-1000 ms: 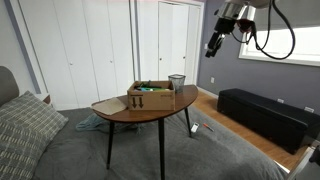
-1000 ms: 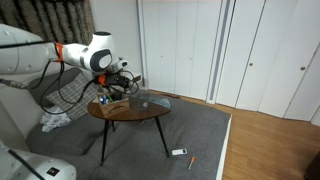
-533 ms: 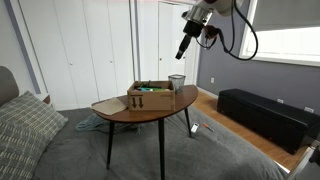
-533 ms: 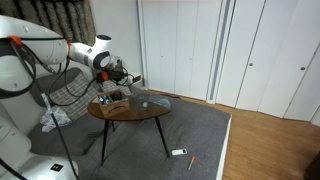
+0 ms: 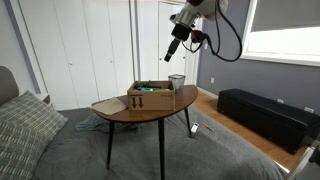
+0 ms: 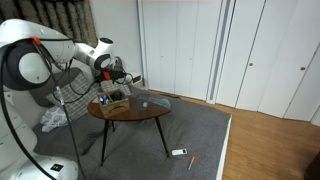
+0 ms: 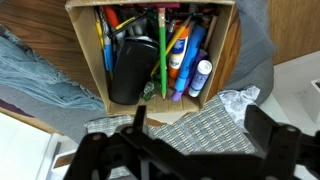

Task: Put the black tape dispenser in the basket

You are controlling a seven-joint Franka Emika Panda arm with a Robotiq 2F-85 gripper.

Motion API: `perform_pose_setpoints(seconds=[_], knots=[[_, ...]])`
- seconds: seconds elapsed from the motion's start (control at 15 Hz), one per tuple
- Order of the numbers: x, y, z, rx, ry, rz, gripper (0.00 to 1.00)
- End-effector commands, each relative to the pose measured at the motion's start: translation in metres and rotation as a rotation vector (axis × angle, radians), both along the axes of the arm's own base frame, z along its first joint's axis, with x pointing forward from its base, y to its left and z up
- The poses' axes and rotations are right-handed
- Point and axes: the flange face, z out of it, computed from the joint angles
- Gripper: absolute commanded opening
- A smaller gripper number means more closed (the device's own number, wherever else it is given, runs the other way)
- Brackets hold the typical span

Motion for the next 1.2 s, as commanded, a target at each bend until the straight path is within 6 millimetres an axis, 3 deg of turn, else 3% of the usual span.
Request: perform_pose_setpoints(seconds=[0.0, 0.13, 0.53, 0.87, 0.93, 1.13], knots=[[0.0, 0.0, 0.001, -0.001, 0.0, 0.0, 1.0], [0.02, -0.008, -0.021, 0.025, 0.011, -0.032, 1.0], [0.058, -0.002, -0.08, 0.138, -0.007, -0.069, 1.0], [0.082, 0.015, -0.105, 0.219, -0.012, -0.095, 1.0], [0.086, 0.019, -0.107, 0.234, -0.001, -0.098, 0.96], [0.093, 0.028, -0.112, 0.256, 0.032, -0.109, 0.69]])
